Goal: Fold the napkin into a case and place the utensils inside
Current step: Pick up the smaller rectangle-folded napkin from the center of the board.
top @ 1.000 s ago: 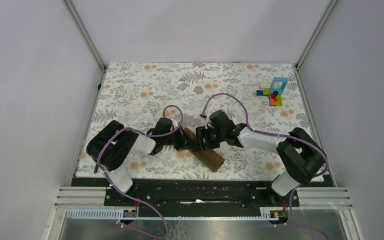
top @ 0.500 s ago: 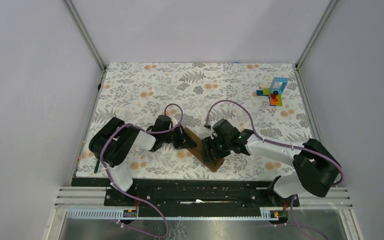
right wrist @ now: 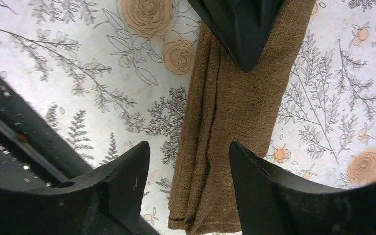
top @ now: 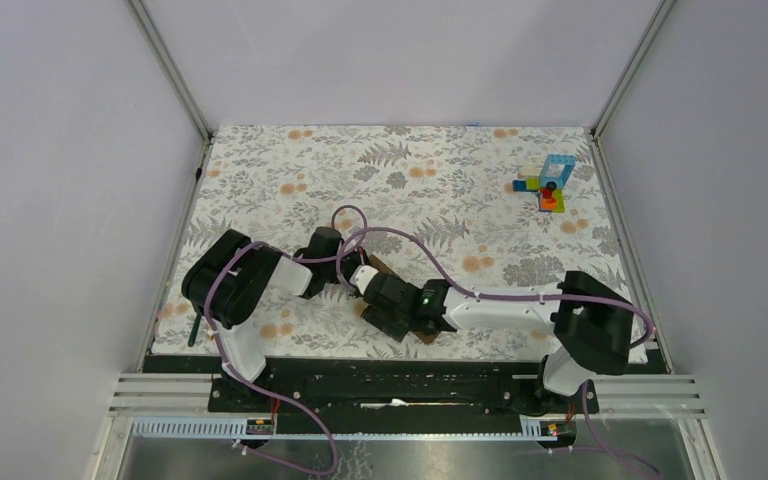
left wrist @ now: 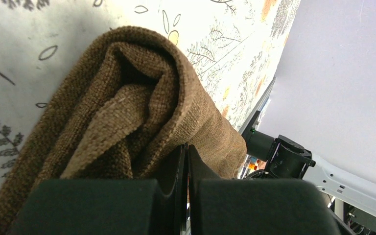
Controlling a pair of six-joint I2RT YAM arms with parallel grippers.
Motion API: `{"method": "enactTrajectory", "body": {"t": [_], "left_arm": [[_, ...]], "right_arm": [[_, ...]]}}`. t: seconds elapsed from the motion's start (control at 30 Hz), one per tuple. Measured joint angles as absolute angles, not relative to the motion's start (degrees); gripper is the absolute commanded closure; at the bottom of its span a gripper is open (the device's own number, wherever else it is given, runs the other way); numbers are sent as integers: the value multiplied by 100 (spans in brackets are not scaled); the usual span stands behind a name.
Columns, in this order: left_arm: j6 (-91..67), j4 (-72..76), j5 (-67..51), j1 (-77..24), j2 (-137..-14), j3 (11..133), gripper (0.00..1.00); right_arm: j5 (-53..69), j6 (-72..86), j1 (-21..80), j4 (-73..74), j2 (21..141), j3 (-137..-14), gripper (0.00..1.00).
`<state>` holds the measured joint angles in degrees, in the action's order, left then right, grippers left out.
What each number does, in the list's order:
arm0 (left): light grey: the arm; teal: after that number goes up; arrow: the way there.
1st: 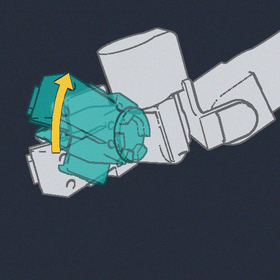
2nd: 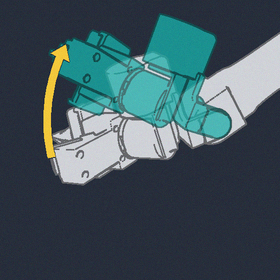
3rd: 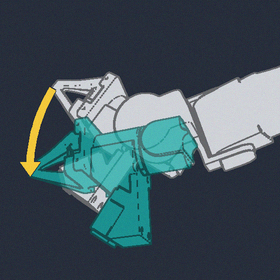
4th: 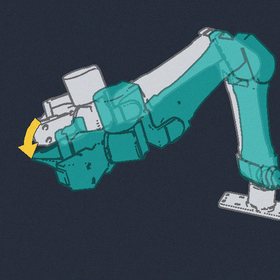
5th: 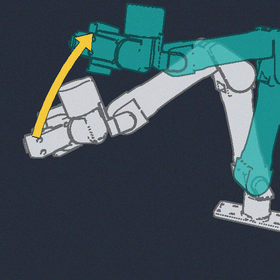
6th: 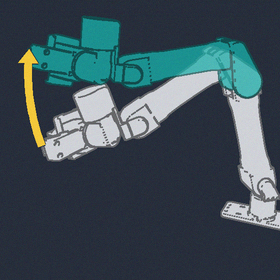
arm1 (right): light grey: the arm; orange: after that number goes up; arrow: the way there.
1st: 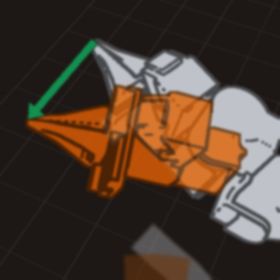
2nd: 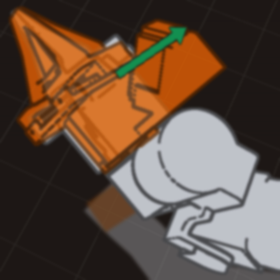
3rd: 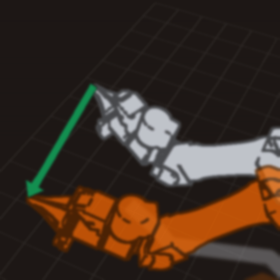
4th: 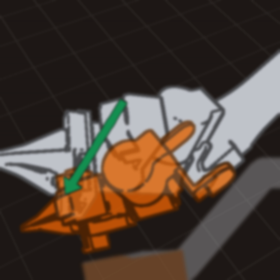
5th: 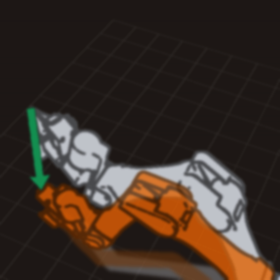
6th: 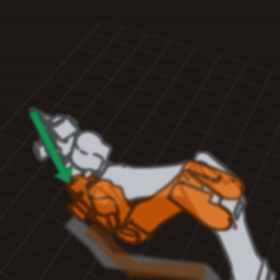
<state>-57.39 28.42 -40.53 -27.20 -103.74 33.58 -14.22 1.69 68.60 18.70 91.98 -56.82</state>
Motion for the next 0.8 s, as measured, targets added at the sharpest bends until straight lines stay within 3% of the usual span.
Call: {"method": "enactTrajectory", "body": {"t": [0.37, 0.43, 0.53, 0.7, 0.73, 0.8], "left_arm": [[-5741, 2958, -4187, -2679, -10457, 3363, 100], [-5741, 2969, -4202, -2672, -10464, 3361, 100], [-5741, 3000, -4204, -2672, -10468, 3350, 100], [-5741, 3037, -4211, -2668, -10475, 3336, 100], [-5743, 3037, -4211, -2668, -10475, 3336, 100], [-5741, 3037, -4211, -2665, -10475, 3336, 100]], "right_arm": [[-1763, -40, 6938, 1540, 9605, -5457, 37], [-1865, -38, 6943, 1485, 9727, -5424, 40], [-2143, 32, 6954, 1358, 9802, -5426, 56], [-2711, 202, 6997, 1223, 9961, -5433, 55], [-2805, 228, 7022, 1194, 9966, -5413, 59], [-2952, 270, 7067, 1120, 9963, -5358, 83]]}}
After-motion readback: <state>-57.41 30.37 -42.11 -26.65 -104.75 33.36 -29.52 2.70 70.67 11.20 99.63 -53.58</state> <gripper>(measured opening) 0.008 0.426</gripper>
